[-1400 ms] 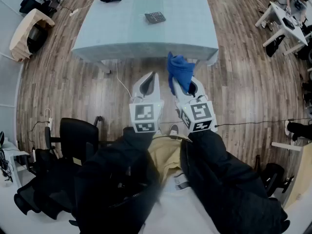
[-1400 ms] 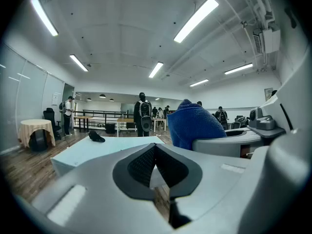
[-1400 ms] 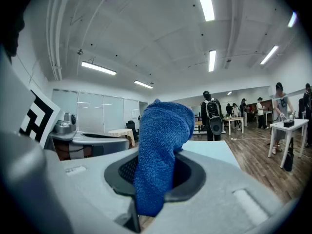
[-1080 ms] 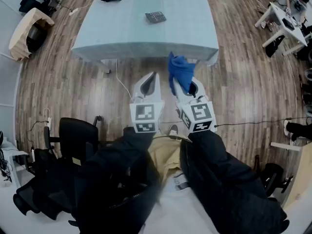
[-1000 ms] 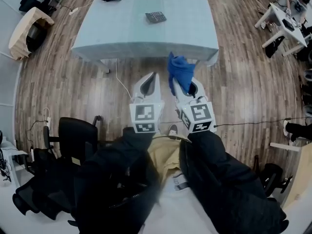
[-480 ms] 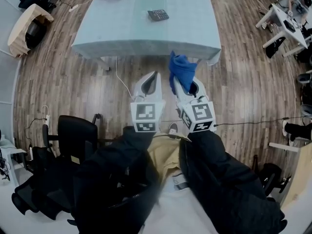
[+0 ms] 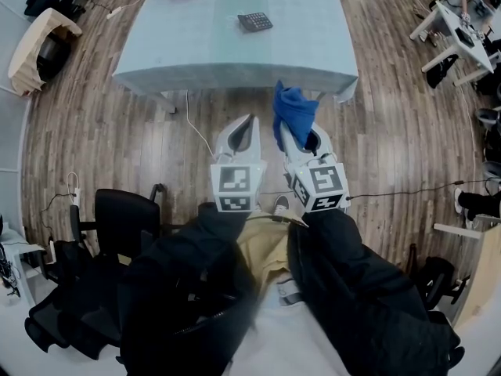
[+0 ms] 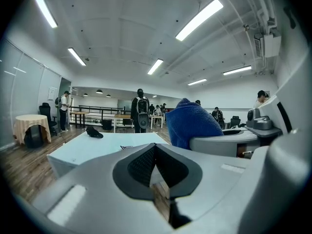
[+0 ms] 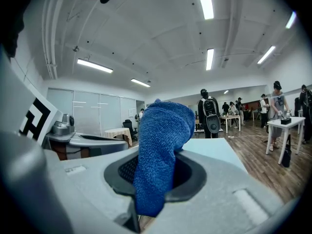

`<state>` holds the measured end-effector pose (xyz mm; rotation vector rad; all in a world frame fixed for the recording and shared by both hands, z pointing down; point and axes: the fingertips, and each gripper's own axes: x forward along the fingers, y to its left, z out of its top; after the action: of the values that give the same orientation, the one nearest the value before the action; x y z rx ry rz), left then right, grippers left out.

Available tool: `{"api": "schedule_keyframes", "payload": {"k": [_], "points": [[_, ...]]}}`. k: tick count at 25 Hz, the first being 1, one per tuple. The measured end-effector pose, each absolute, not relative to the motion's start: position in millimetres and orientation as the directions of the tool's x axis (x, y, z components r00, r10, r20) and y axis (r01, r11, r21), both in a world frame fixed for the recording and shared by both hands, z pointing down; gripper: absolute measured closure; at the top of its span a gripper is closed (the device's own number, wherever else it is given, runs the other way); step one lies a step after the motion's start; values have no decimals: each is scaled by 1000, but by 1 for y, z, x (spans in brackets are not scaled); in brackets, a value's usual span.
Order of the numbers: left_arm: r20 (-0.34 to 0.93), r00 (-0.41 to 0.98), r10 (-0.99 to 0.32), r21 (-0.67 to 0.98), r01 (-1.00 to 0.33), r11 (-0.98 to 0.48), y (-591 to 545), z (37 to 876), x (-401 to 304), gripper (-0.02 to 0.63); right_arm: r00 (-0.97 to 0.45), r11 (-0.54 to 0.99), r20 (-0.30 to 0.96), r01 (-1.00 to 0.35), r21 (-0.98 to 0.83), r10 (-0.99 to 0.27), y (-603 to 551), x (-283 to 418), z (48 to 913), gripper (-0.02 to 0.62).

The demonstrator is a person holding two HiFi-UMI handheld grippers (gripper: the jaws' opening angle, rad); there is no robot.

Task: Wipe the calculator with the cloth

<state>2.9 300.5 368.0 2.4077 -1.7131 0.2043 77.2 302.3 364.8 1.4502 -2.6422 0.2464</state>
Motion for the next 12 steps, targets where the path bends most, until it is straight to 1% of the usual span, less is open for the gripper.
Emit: {"api": "schedule_keyframes", "payload": {"k": [12], "points": [[247, 359, -900, 93, -933, -346, 289, 387, -12, 609, -497, 489, 209, -868, -93, -842, 293, 66, 378, 505]]}}
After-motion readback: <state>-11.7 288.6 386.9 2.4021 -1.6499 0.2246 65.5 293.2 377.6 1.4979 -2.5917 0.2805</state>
